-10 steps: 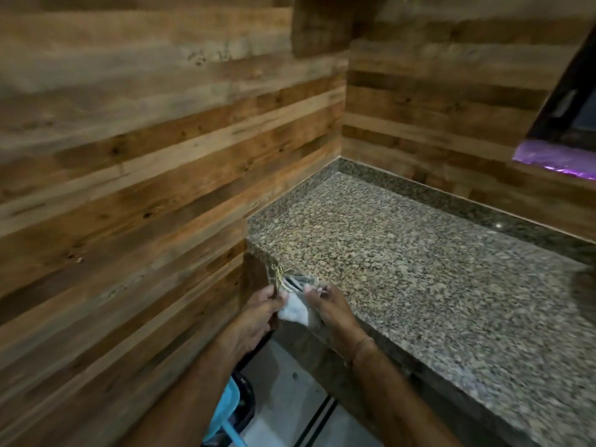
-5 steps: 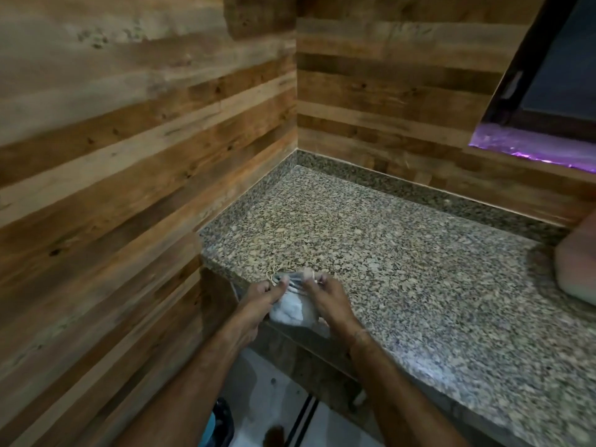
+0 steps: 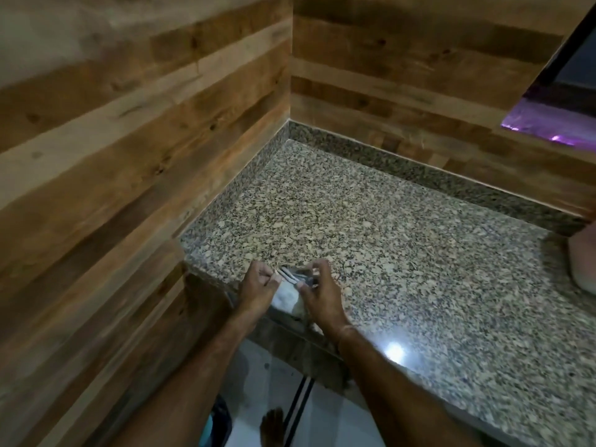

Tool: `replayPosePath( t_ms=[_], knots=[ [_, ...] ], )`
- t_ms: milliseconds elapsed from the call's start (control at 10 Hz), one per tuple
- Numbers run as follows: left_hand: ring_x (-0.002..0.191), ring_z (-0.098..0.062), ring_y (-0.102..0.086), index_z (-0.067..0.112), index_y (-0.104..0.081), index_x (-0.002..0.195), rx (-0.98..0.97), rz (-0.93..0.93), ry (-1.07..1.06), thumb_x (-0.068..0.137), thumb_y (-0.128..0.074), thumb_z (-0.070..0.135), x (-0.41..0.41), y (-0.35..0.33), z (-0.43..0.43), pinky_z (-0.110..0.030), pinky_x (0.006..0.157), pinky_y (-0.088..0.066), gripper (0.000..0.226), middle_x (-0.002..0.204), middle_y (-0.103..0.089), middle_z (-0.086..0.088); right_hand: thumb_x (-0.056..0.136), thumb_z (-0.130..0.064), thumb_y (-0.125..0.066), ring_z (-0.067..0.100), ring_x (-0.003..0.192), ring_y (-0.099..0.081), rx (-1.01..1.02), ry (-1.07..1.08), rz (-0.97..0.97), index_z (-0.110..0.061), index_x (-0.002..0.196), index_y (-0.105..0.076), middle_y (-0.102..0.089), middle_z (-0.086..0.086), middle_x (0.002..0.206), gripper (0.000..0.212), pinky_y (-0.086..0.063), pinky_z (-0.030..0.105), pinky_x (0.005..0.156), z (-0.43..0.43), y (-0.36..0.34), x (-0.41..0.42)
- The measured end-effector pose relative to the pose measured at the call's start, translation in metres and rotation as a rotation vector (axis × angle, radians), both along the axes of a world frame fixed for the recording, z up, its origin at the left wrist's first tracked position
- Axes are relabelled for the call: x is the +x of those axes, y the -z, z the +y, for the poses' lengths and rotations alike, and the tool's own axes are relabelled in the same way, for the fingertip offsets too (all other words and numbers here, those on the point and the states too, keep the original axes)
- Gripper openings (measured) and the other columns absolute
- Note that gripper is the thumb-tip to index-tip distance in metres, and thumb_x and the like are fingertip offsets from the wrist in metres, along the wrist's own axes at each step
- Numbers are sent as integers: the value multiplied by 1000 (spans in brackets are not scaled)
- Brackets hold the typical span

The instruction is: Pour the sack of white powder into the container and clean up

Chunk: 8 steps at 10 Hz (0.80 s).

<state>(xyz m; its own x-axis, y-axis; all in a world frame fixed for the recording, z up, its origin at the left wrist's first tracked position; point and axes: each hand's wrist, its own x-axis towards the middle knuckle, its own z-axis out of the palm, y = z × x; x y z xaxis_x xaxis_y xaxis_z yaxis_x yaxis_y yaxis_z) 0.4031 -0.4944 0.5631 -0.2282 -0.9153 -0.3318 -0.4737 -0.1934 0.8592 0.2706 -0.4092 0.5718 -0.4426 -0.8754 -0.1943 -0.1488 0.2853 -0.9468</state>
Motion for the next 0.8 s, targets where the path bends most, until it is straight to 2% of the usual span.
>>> replayPosePath(
  t_ms=[100, 200, 300, 400, 500, 600, 700, 800],
  knots=[
    [96, -23, -70, 19, -62, 101, -52, -25, 113, 95, -62, 4, 1, 21, -21, -21, 66, -49, 16, 99, -72, -1, 98, 6, -54, 16, 108, -68, 31, 35, 57, -29, 93, -61, -68, -12, 115, 37, -64, 39, 90, -20, 12, 2],
    [97, -17, -69, 21, -71, 107, -135, -80, 186, 91, -67, 4, -2, 31, -37, -19, 71, -49, 23, 103, -72, 5, 96, 2, -61, 15, 107, -66, 82, 83, 148, -23, 94, -74, -70, -5, 111, 28, -58, 42, 99, -36, 31, -1],
    [101, -13, -64, 20, -71, 123, -182, -153, 270, 89, -71, 2, -7, 43, -52, -14, 76, -46, 38, 114, -68, 6, 95, -1, -65, 20, 108, -63, 152, 63, 251, -12, 109, -74, -66, 5, 120, 20, -57, 43, 98, -49, 42, -3],
    [107, -25, -64, 19, -70, 128, -284, -277, 339, 84, -79, 7, -5, 58, -57, -35, 87, -54, 46, 124, -64, -5, 95, -16, -69, 25, 119, -57, 291, -50, 471, -17, 130, -68, -58, 9, 135, 36, -52, 41, 104, -52, 52, -4],
    [110, -32, -61, 21, -70, 127, -352, -313, 349, 82, -81, 13, -3, 69, -57, -46, 90, -54, 47, 123, -61, -12, 94, -29, -72, 24, 128, -49, 336, -88, 607, -30, 142, -59, -49, 4, 146, 51, -47, 45, 110, -47, 61, -3],
    [113, -31, -58, 24, -69, 128, -362, -356, 348, 80, -83, 17, -4, 64, -53, -41, 91, -50, 50, 124, -59, -11, 92, -28, -76, 23, 123, -55, 307, -36, 514, -30, 144, -57, -45, 6, 151, 55, -56, 40, 103, -38, 59, -11],
    [118, -33, -55, 26, -66, 133, -388, -402, 326, 83, -82, 22, -6, 58, -46, -43, 95, -47, 53, 127, -58, -12, 96, -31, -69, 29, 131, -51, 286, -9, 582, -28, 147, -53, -46, 9, 151, 53, -51, 47, 107, -18, 55, -29],
    [126, -36, -49, 25, -60, 139, -433, -432, 288, 88, -78, 28, -16, 46, -28, -47, 98, -46, 54, 133, -57, -15, 99, -33, -65, 26, 133, -48, 228, 44, 577, -29, 148, -52, -48, 7, 148, 51, -46, 49, 110, 12, 46, -49]
  ],
)
